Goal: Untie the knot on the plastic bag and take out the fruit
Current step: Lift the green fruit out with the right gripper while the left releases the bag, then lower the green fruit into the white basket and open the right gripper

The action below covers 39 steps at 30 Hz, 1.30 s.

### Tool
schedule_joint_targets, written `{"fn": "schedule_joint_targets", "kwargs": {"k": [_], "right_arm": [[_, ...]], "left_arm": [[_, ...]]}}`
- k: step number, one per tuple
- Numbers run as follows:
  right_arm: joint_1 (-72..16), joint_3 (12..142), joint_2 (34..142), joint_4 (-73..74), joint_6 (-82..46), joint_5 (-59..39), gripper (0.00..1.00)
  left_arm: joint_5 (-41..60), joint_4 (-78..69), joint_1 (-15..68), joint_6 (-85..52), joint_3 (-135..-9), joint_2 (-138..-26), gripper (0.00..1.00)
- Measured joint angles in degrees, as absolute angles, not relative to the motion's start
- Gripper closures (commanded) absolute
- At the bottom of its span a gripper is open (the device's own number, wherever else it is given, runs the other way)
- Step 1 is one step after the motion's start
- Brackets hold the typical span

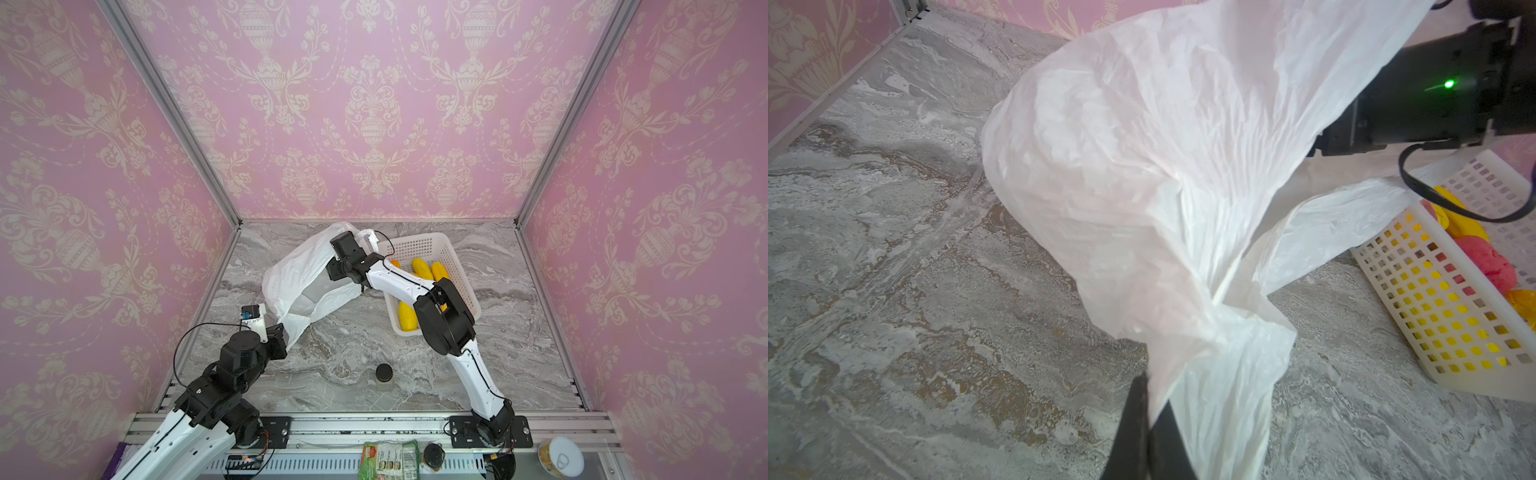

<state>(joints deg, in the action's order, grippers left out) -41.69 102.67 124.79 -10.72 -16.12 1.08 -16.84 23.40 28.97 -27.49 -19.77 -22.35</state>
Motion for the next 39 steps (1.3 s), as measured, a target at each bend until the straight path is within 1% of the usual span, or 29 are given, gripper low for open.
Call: {"fn": "schedule_joint_targets", "kwargs": {"k": [4, 7, 13, 16, 19, 21, 24, 27, 31, 33, 34, 35, 36, 37, 39], "right_arm": [[-42.35, 91.61, 115.68, -5.50, -16.10, -2.87, 0.59], [-43.20, 86.02, 112.03, -2.96, -15.84, -4.97, 0.59], [-44.77, 83.37, 112.38, -2.61, -15.66, -5.39, 0.65], [-45.60, 82.19, 112.31, -2.59, -15.03, -5.41, 0.65], [-46.81, 78.13, 109.75, -2.02, -13.74, -5.13, 0.65], [-47.99, 74.32, 105.82, -2.00, -12.95, -4.47, 0.66], [-49.47, 68.23, 96.38, -1.30, -11.99, -2.50, 0.68], [-49.21, 61.82, 83.81, 0.49, -11.99, 1.87, 0.64], [-44.45, 54.35, 68.84, 2.85, -13.34, 9.91, 0.63], [-40.25, 52.03, 65.23, 2.74, -14.90, 13.02, 0.63], [-37.98, 51.42, 64.86, 2.57, -15.68, 14.02, 0.64], [-34.98, 51.16, 65.39, 2.28, -16.78, 14.55, 0.66], [-32.97, 51.16, 66.43, 2.02, -17.58, 14.61, 0.67], [-30.52, 51.18, 68.47, 1.80, -18.50, 14.66, 0.69], [-27.20, 51.64, 73.12, 0.49, -20.21, 14.41, 0.70]], "left_arm": [[-16.84, 22.28, 28.97, -27.53, -19.84, -23.92, 1.00], [-15.92, 20.03, 28.93, -27.77, -21.21, -27.81, 1.00], [-11.99, 14.35, 28.93, -27.92, -32.42, -40.36, 1.00], [-11.66, 10.79, 28.93, -27.88, -37.15, -44.45, 1.00], [-12.73, 7.75, 28.75, -27.40, -38.70, -49.23, 1.00], [-13.45, 6.70, 27.75, -26.76, -38.72, -53.34, 1.00], [-13.45, 5.78, 24.86, -26.09, -38.70, -60.01, 1.00], [-13.39, 4.21, 22.00, -25.67, -38.70, -64.60, 1.00], [-13.08, 2.79, 19.70, -25.04, -38.70, -66.87, 1.00], [-12.73, 2.48, 19.27, -24.71, -38.70, -66.96, 1.00], [-12.62, 2.37, 19.22, -24.58, -38.72, -66.96, 0.99], [-12.53, 2.35, 19.20, -24.36, -38.72, -66.94, 0.93], [-12.53, 2.35, 19.18, -24.16, -38.72, -66.85, 0.90], [-12.53, 2.37, 19.18, -23.79, -38.72, -66.74, 0.88], [-12.53, 2.42, 19.03, -23.38, -38.72, -66.11, 0.81]]}}
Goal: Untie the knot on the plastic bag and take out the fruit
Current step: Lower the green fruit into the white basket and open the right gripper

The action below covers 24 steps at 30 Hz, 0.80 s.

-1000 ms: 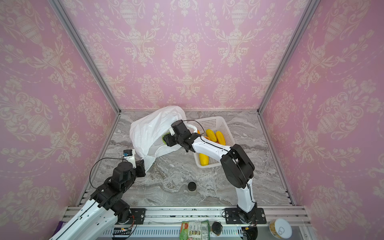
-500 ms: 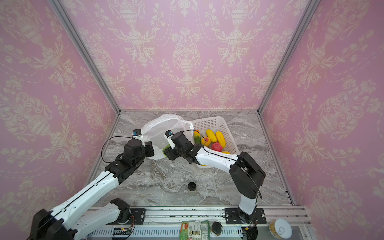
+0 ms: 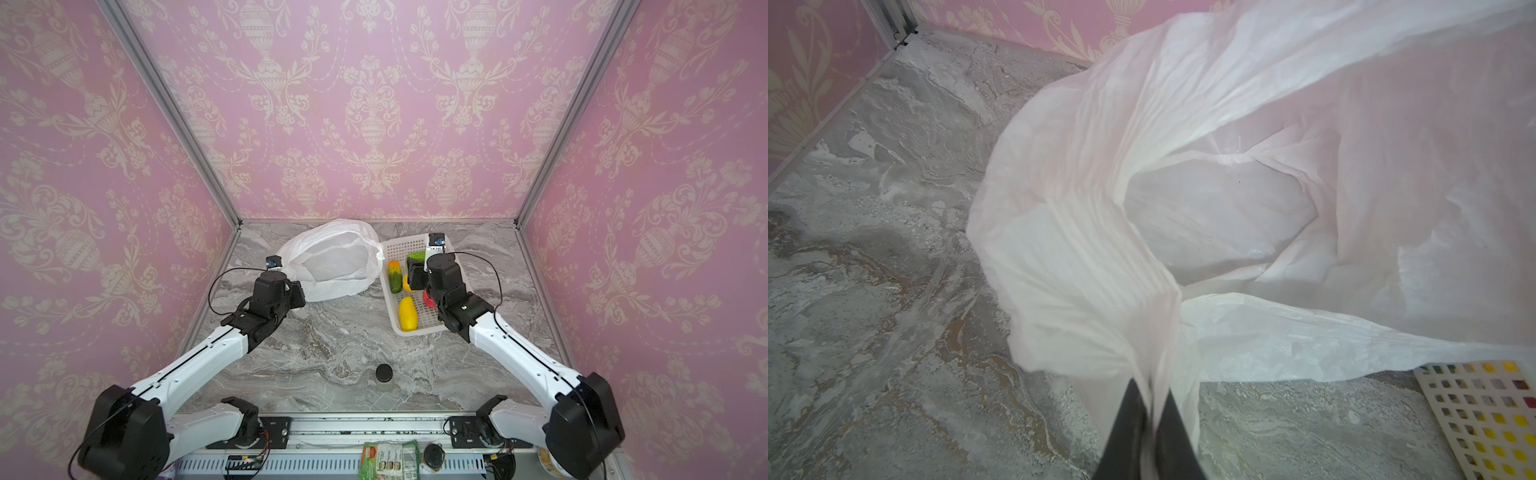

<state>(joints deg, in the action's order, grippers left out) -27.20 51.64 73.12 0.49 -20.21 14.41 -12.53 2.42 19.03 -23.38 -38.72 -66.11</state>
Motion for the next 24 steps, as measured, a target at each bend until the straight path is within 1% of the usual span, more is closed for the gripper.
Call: {"fn": "schedule_joint_targets", "kwargs": {"k": [2, 4, 7, 10, 11, 13, 15, 16, 18, 19, 21, 24], "right_arm": [[-25.54, 52.34, 78.26, -1.06, -21.54, 14.33, 0.71], [-25.26, 52.40, 81.95, -2.11, -22.61, 13.50, 0.69], [-25.32, 49.69, 82.52, -0.67, -24.16, 13.02, 0.67], [-25.45, 45.21, 81.03, 1.96, -26.02, 13.04, 0.65], [-25.56, 43.94, 80.73, 2.61, -26.59, 12.88, 0.65], [-25.93, 42.48, 80.51, 4.38, -27.53, 12.43, 0.64], [-26.96, 42.24, 80.53, 5.58, -28.21, 12.27, 0.58], [-27.79, 41.95, 80.53, 6.02, -28.49, 12.21, 0.52], [-29.30, 41.25, 80.53, 6.63, -28.69, 12.29, 0.33], [-29.82, 40.84, 80.53, 6.92, -28.73, 12.45, 0.26], [-30.70, 39.75, 80.64, 7.31, -28.56, 12.93, 0.16], [-30.74, 39.13, 80.82, 6.68, -28.40, 14.79, 0.08]], "left_arm": [[-12.51, 2.42, 18.87, -23.16, -38.72, -65.12, 0.66], [-12.32, 2.44, 18.79, -22.59, -38.72, -63.75, 0.46], [-12.27, 2.37, 18.79, -22.28, -38.72, -62.15, 0.27], [-12.29, 2.59, 18.79, -21.96, -38.72, -60.80, 0.13], [-12.29, 2.76, 18.79, -21.96, -38.72, -60.40, 0.02], [-12.27, 3.57, 18.79, -21.82, -38.72, -59.18, 0.01], [-12.25, 4.71, 18.79, -21.71, -38.72, -57.49, 0.01], [-12.25, 5.43, 18.79, -21.74, -38.72, -56.25, 0.01], [-12.25, 6.63, 18.79, -21.80, -38.72, -53.67, 0.01], [-12.25, 7.29, 18.79, -21.93, -38.70, -52.21, 0.01], [-12.10, 8.97, 18.79, -22.37, -38.63, -48.10, 0.01], [-11.86, 11.25, 18.76, -23.27, -38.52, -41.63, 0.01]]}}
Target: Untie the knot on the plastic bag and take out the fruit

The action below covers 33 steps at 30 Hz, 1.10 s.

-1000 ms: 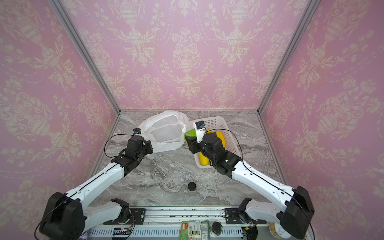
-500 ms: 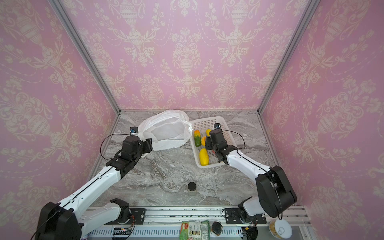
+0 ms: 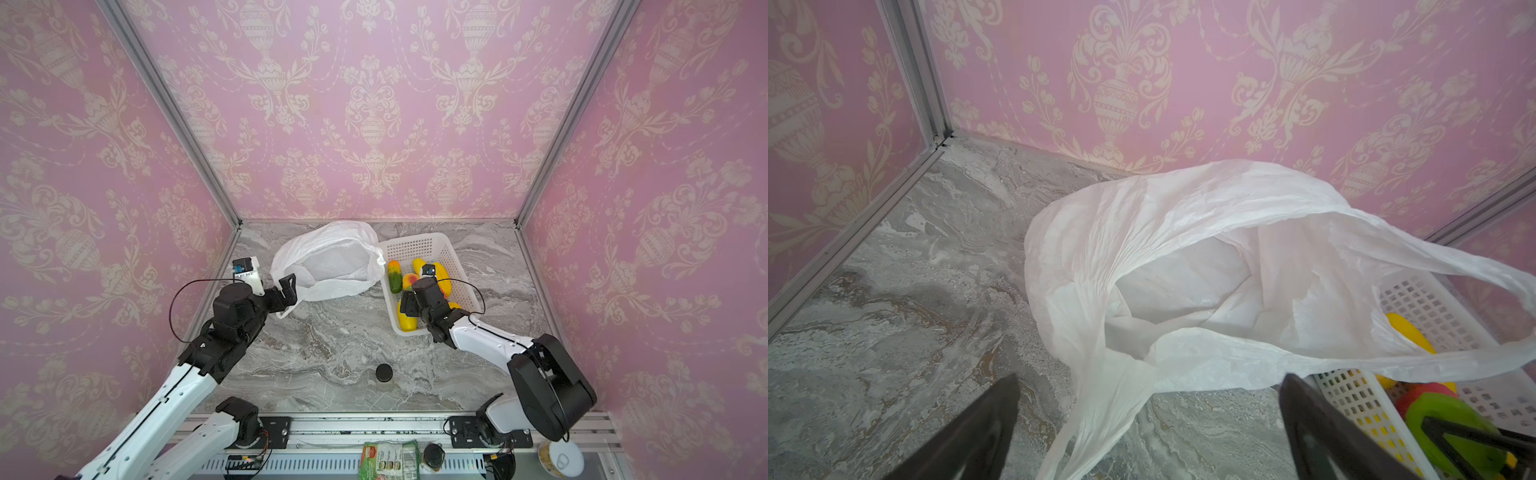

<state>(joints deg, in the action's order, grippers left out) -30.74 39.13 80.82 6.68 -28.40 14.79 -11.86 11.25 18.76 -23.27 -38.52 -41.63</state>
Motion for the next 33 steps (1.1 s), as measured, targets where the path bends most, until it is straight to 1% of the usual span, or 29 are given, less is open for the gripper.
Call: {"fn": "schedule_joint_targets", "kwargs": {"k": [2, 3, 6, 8, 11, 13, 15, 19, 22, 24, 26, 31, 33], "right_arm": [[-30.74, 38.61, 79.53, 6.09, -28.25, 15.64, 0.02], [-30.74, 38.06, 77.91, 5.43, -28.14, 16.12, 0.00], [-30.74, 37.17, 70.89, 2.63, -28.05, 17.23, 0.00], [-30.52, 37.28, 65.89, 0.45, -27.88, 17.76, 0.00], [-28.97, 38.50, 59.16, -4.91, -27.57, 19.40, 0.00], [-26.48, 39.27, 54.85, -8.36, -27.77, 22.20, 0.00], [-22.76, 39.31, 50.98, -11.46, -28.80, 24.91, 0.00], [-12.27, 39.31, 45.71, -16.93, -31.09, 26.59, 0.00], [-3.73, 39.16, 45.43, -18.11, -31.59, 25.65, 0.00], [2.50, 37.54, 47.24, -15.73, -31.05, 24.60, 0.00], [6.20, 34.81, 49.95, -13.02, -30.30, 24.40, 0.00], [7.42, 26.39, 57.71, -5.39, -27.40, 22.39, 0.00], [7.81, 23.31, 60.49, 1.43, -27.05, 22.35, 0.00]], "left_arm": [[-11.90, 13.69, 18.72, -23.44, -38.72, -37.89, 0.01], [-12.12, 15.38, 18.63, -23.44, -39.07, -36.27, 0.01], [-14.90, 19.14, 18.55, -23.40, -39.94, -32.99, 0.01], [-19.09, 21.28, 18.52, -23.27, -39.92, -31.00, 0.01], [-29.41, 21.87, 18.04, -22.48, -36.99, -27.77, 0.01], [-36.60, 21.98, 16.51, -22.33, -32.42, -25.47, 0.01], [-41.60, 21.91, 14.76, -22.33, -27.90, -23.70, 0.01], [-47.22, 20.53, 11.44, -21.89, -20.64, -20.71, 0.01], [-48.12, 15.62, 9.65, -20.51, -17.08, -21.76, 0.01], [-48.21, 10.41, 8.67, -18.92, -14.66, -25.10, 0.01], [-48.12, 6.04, 8.23, -17.74, -12.86, -29.89, 0.01], [-43.24, -4.84, 7.57, -13.91, -10.24, -42.44, 0.01], [-40.34, -8.62, 7.44, -12.43, -10.24, -46.85, 0.01]]}}
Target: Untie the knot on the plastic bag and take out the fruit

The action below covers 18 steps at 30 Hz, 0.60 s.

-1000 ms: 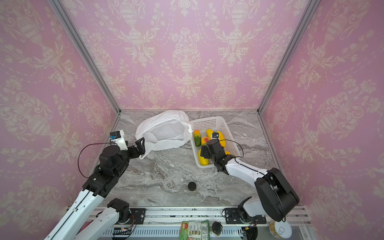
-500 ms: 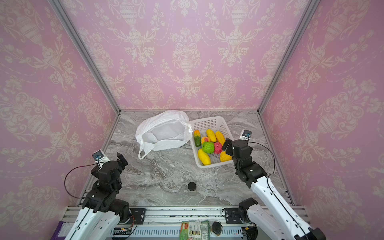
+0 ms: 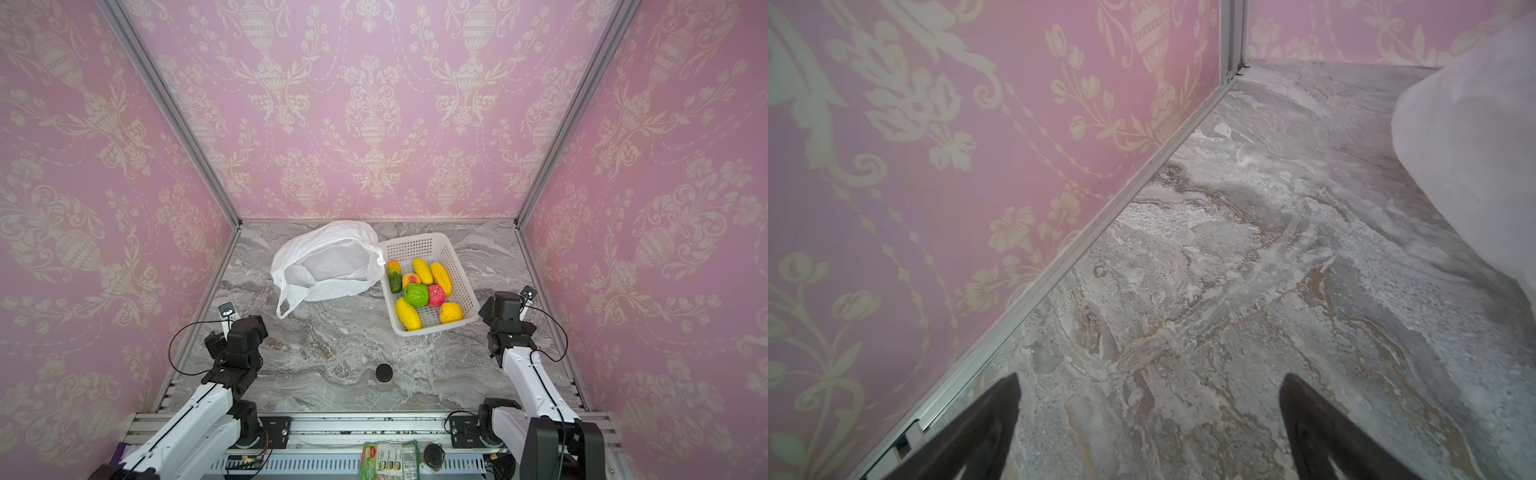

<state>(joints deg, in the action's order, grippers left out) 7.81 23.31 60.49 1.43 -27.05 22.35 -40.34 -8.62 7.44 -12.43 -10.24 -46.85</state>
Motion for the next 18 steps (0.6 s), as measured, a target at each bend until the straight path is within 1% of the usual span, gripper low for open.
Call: {"fn": "schedule_joint_targets", "kwargs": {"k": [6, 10, 13, 18], "right_arm": [[7.86, 24.80, 74.74, 9.63, -22.17, 13.80, 0.00], [3.84, 25.78, 76.64, 15.40, -17.93, 12.14, 0.00], [1.48, 25.76, 76.71, 21.04, -15.09, 11.49, 0.00], [1.10, 26.33, 80.01, 29.69, -11.29, 6.87, 0.00]], "left_arm": [[-35.59, -17.34, 7.27, -9.41, -13.34, -60.86, 0.01], [-33.04, -21.41, 7.18, -7.92, -17.65, -69.52, 0.01], [-31.73, -24.97, 7.11, -7.01, -18.39, -71.72, 0.01], [-30.46, -35.51, 5.74, -6.02, -15.68, -71.94, 0.01]]}}
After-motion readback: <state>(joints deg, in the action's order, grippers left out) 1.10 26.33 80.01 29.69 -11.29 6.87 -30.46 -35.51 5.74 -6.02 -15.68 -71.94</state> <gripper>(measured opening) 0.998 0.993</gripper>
